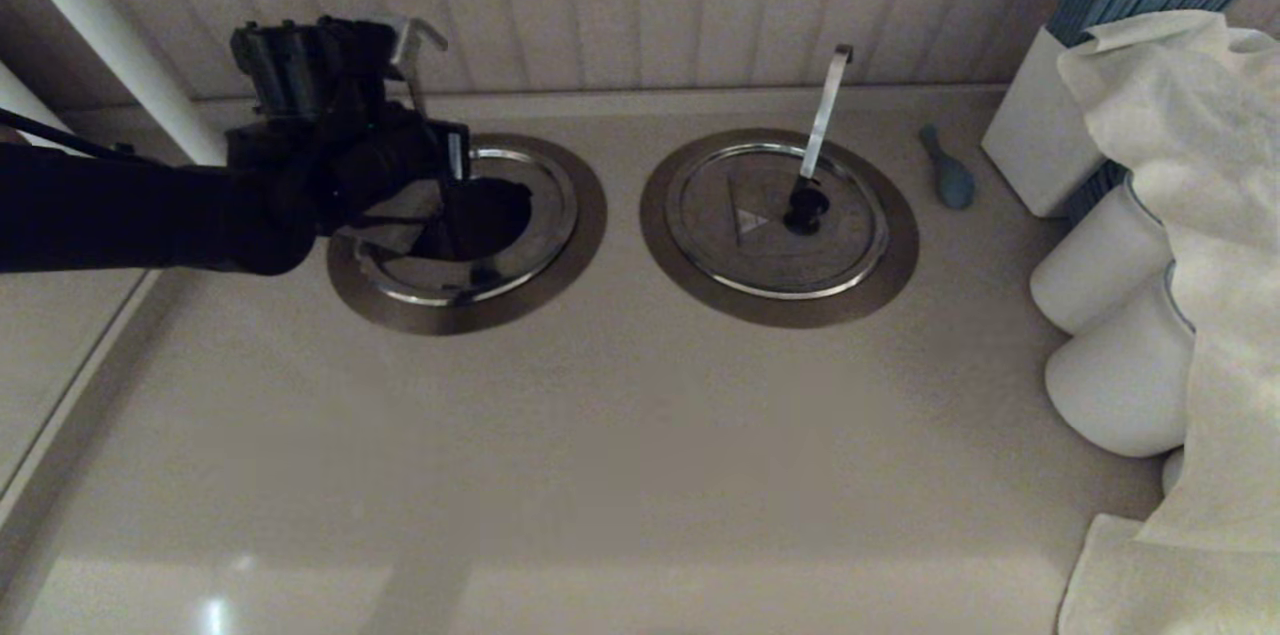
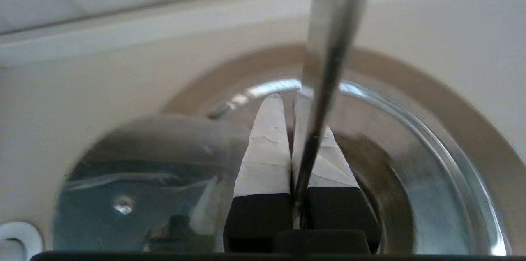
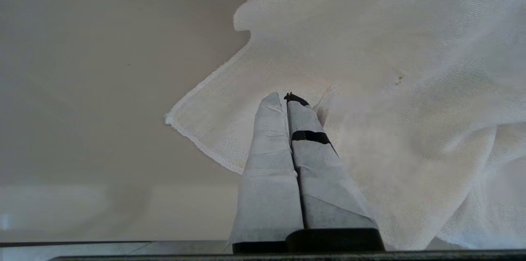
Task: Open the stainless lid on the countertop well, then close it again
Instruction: Stir with a spoon
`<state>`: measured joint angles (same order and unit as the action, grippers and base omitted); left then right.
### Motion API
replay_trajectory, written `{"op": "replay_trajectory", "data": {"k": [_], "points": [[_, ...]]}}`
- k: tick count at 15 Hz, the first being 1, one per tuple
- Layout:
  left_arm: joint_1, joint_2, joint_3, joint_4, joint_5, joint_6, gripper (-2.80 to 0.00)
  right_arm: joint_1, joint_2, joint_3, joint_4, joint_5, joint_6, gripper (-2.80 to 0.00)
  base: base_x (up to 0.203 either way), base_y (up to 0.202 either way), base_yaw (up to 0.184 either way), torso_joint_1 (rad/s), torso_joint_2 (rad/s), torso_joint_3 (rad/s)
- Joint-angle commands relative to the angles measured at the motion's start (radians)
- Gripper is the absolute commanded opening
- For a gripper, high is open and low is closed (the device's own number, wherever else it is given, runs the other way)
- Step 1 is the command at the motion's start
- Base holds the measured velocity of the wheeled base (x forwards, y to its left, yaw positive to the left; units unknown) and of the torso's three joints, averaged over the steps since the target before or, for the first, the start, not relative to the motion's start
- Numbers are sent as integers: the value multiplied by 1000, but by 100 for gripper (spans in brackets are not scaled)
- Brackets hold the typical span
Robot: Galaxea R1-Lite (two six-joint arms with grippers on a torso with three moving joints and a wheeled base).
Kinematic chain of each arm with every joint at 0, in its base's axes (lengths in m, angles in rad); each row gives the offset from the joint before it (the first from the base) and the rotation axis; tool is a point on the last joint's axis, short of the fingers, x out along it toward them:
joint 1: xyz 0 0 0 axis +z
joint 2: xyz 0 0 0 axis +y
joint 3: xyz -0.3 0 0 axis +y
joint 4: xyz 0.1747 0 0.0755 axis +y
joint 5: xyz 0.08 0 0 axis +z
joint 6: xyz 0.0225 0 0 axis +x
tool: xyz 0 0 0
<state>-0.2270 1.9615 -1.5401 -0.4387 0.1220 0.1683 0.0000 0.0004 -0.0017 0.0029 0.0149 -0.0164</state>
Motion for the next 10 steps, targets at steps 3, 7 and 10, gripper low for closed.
{"op": "replay_trajectory", "data": {"k": [3,7,10], "points": [[-12,-36,46,24,-33,28,-280,0,0,0,0,0,0,-280,0,0,0,0,0,0],[-32,-45,16,113,-75,-64,-280,0,0,0,0,0,0,-280,0,0,0,0,0,0],[-41,-43,-18,182,-88,-118,-280,2,0,0,0,0,0,-280,0,0,0,0,0,0]]}}
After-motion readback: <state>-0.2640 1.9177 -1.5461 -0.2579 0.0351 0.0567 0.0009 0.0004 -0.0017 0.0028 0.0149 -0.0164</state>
